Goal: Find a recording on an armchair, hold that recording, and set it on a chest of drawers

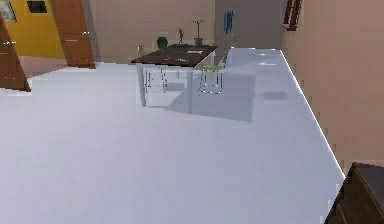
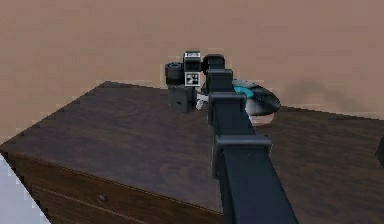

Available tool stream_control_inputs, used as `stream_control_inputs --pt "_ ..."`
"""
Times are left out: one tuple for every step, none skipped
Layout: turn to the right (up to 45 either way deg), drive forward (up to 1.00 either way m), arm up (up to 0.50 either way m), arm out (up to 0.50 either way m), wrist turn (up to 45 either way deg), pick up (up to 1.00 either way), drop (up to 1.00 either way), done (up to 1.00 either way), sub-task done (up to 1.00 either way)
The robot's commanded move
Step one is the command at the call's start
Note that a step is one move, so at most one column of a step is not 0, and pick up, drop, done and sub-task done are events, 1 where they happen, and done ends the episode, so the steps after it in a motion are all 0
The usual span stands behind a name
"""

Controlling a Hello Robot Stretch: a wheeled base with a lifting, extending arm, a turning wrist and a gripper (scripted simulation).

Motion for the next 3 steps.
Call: stream_control_inputs --pt "0.0 0.0 -0.12 0.0 0.0 0.0 0.0 0.0 0.0" --pt "0.0 0.0 0.0 0.0 0.0 0.0 1.0 0.0 0.0" --pt "0.0 0.0 0.0 -0.1 0.0 0.0 0.0 0.0 0.0"
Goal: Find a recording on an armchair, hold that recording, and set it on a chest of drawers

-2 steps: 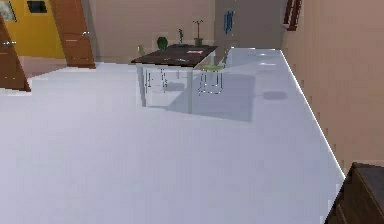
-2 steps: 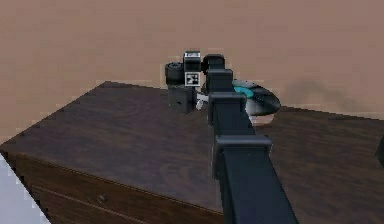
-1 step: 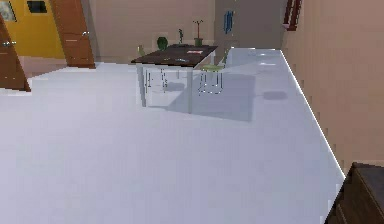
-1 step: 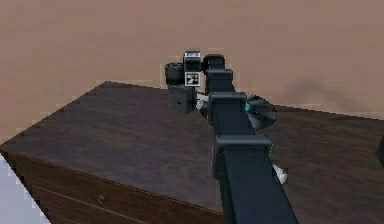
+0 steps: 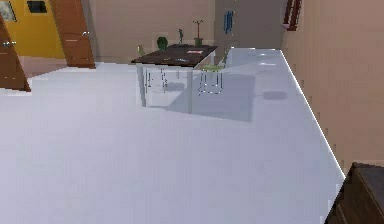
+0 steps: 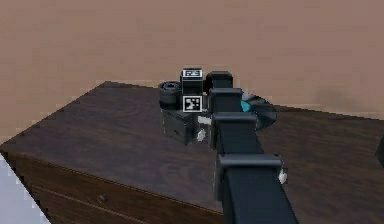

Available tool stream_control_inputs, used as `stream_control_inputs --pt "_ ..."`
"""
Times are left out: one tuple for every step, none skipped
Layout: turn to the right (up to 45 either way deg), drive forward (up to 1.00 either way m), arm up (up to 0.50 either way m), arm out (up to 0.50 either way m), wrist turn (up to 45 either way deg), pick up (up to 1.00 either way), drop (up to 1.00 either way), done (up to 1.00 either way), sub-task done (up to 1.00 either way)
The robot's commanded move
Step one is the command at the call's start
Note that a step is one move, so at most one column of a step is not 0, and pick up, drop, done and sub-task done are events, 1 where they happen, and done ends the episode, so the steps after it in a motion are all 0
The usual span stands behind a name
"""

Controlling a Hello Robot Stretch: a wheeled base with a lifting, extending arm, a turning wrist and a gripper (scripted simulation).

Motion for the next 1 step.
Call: stream_control_inputs --pt "0.0 0.0 0.0 0.0 -45.0 0.0 0.0 0.0 0.0"
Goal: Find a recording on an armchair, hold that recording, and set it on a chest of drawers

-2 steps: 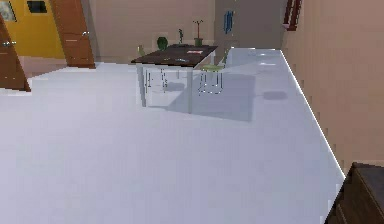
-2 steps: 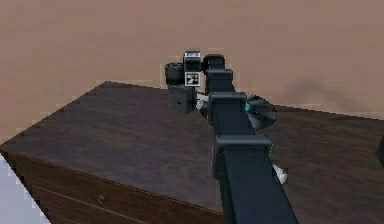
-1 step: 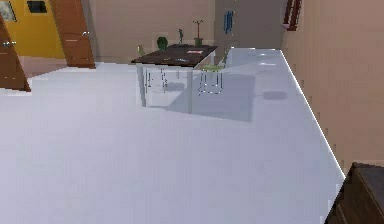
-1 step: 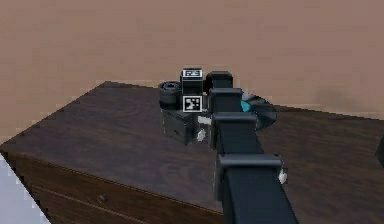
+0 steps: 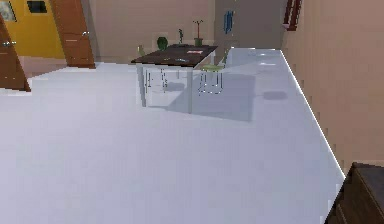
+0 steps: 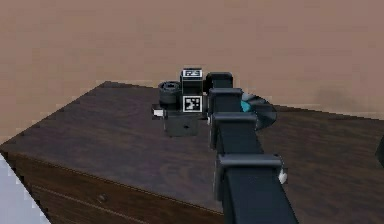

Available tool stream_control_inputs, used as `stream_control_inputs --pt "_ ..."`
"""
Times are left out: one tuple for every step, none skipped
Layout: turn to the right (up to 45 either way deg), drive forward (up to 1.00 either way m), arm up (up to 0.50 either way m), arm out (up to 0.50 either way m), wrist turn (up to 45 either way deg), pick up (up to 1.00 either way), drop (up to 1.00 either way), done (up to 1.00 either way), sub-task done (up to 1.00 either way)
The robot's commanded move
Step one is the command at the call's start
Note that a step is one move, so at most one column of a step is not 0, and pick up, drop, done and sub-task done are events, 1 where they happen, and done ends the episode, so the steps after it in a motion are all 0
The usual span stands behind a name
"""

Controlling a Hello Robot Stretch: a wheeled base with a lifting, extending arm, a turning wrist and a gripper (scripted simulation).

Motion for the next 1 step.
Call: stream_control_inputs --pt "0.0 0.0 0.0 0.0 -45.0 0.0 0.0 0.0 0.0"
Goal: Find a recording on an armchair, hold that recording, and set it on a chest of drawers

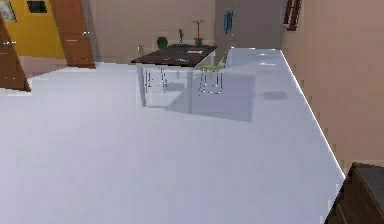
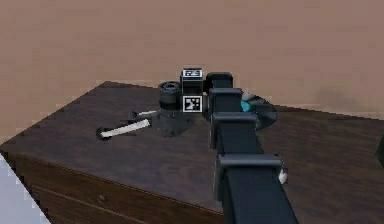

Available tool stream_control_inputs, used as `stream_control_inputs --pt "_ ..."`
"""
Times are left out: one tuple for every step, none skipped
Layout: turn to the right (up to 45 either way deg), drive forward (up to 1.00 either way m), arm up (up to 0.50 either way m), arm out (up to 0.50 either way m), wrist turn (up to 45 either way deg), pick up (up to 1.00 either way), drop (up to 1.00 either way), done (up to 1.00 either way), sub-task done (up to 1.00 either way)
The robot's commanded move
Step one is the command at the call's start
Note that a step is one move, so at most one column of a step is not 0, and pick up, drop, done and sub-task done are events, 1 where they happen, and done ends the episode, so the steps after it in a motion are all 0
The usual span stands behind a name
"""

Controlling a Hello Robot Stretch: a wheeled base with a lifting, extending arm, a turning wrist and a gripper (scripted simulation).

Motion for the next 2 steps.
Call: stream_control_inputs --pt "0.0 0.0 0.0 0.0 -45.0 0.0 0.0 0.0 0.0" --pt "0.0 0.0 0.0 0.0 -33.0 0.0 0.0 0.0 0.0"
